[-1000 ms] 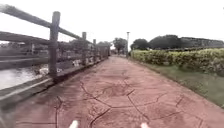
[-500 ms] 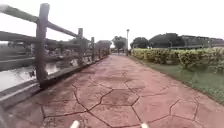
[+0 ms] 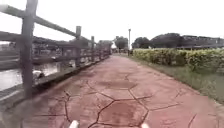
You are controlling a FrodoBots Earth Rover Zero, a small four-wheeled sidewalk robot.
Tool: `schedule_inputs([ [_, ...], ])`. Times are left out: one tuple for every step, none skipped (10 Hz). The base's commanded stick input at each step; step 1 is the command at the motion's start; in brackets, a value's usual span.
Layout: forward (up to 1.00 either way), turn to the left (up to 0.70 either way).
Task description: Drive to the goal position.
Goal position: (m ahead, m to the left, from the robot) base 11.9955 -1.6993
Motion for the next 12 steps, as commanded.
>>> schedule_inputs([
  [0.70, 0.00],
  [0.70, 0.00],
  [0.70, 0.00],
  [0.70, 0.00],
  [0.70, 0.00],
  [0.70, 0.00],
  [0.70, 0.00],
  [0.70, 0.00],
  [0.70, 0.00],
  [0.70, 0.00],
  [0.70, 0.00],
  [0.70, 0.00],
])
